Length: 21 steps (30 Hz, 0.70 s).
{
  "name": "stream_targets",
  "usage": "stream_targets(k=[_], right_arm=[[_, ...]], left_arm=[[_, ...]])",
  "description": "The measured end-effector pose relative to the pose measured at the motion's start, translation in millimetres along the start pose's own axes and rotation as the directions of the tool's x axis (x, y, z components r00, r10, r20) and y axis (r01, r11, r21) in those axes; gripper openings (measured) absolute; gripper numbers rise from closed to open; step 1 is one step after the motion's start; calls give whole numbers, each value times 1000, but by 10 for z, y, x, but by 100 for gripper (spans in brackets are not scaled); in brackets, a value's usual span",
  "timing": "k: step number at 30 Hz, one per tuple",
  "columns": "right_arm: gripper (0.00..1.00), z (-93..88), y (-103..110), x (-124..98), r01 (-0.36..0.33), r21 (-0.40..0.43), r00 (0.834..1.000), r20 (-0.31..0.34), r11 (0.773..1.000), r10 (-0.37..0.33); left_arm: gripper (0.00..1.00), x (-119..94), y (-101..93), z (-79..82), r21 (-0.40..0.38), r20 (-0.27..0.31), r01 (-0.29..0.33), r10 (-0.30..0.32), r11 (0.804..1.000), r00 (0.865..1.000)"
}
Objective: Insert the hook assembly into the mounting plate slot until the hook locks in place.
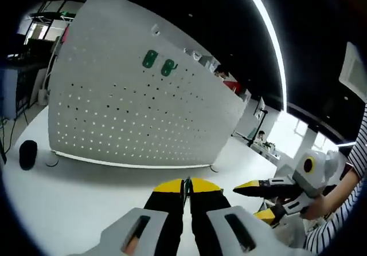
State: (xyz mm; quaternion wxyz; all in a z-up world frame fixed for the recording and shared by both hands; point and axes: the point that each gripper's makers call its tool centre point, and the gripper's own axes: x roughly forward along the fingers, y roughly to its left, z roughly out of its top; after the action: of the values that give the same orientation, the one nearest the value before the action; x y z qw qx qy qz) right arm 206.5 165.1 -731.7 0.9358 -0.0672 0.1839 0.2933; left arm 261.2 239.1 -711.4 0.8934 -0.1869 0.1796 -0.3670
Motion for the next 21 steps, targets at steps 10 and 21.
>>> stream_targets(k=[10, 21], right_arm=[[37, 244, 74, 146, -21, 59, 999, 42, 998, 19], [26, 459, 257, 274, -104, 130, 992, 82, 986, 94]], left_arm=[[2, -38, -37, 38, -23, 52, -12, 13, 1000, 999], [2, -40, -154, 69, -16, 95, 17, -15, 1000, 995]])
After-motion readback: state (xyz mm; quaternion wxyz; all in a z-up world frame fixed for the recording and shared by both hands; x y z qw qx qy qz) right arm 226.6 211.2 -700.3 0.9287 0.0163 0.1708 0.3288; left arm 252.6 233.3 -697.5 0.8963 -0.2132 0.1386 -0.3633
